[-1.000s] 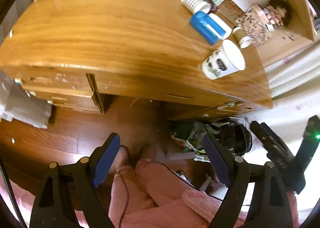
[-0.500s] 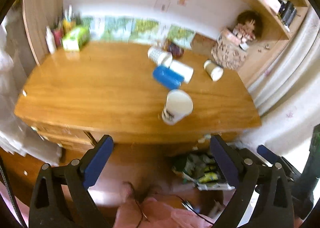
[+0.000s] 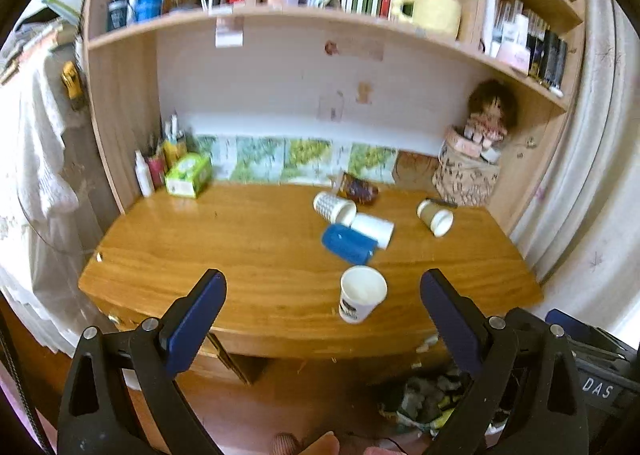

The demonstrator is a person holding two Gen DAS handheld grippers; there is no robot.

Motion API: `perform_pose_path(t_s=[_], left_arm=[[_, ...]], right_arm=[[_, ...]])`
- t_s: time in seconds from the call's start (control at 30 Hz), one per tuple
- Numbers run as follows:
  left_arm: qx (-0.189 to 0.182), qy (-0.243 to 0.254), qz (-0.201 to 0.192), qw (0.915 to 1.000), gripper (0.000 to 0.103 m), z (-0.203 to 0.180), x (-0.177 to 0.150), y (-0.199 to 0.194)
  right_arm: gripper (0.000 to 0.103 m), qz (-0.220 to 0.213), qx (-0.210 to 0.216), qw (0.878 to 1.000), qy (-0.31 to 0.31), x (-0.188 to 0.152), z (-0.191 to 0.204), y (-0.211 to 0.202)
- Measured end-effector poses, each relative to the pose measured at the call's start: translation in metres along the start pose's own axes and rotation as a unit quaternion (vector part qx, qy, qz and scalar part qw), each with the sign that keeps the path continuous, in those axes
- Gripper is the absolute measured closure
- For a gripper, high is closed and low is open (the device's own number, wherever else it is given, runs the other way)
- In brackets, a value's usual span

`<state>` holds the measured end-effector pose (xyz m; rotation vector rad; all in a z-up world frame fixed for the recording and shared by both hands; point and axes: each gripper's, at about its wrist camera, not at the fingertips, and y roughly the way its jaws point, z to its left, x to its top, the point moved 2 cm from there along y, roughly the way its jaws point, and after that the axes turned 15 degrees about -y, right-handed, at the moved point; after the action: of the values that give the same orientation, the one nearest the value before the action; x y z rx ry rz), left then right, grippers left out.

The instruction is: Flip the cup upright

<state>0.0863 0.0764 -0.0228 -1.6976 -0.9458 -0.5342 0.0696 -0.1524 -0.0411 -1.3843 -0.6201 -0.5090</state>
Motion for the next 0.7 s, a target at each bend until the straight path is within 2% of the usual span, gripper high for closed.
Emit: perform_pose_path(t_s=[0.2, 0.27, 0.4, 0.53, 0.7], left_arm=[[0.008, -0.011, -0.062, 0.9980, 0.000, 0.006, -0.001, -0.019], [0.014, -0.014, -0.080, 0.9966, 0.000, 0.008, -0.002, -0.024], [0.023, -0.018, -0.115, 0.9930, 0.000, 0.012, -0.003, -0.037], [0.029, -0.018, -0.151, 0.9880, 0.000, 0.012, 0.000, -0.047], [0.027, -0.003, -0.176, 0.9841, 0.000, 0.009, -0.001, -0.053]], right_arm=[[0.012, -0.041, -0.010, 0.999, -0.028, 0.000, 0.013, -0.019], [0.000, -0.069, -0.001, 0.997, -0.037, -0.002, 0.018, -0.026], [0.000, -0.124, -0.010, 0.990, -0.059, -0.007, 0.028, -0.038], [0.000, -0.195, -0.032, 0.977, -0.082, -0.011, 0.036, -0.057], [0.000, -0.208, -0.032, 0.974, -0.079, -0.006, 0.034, -0.057]])
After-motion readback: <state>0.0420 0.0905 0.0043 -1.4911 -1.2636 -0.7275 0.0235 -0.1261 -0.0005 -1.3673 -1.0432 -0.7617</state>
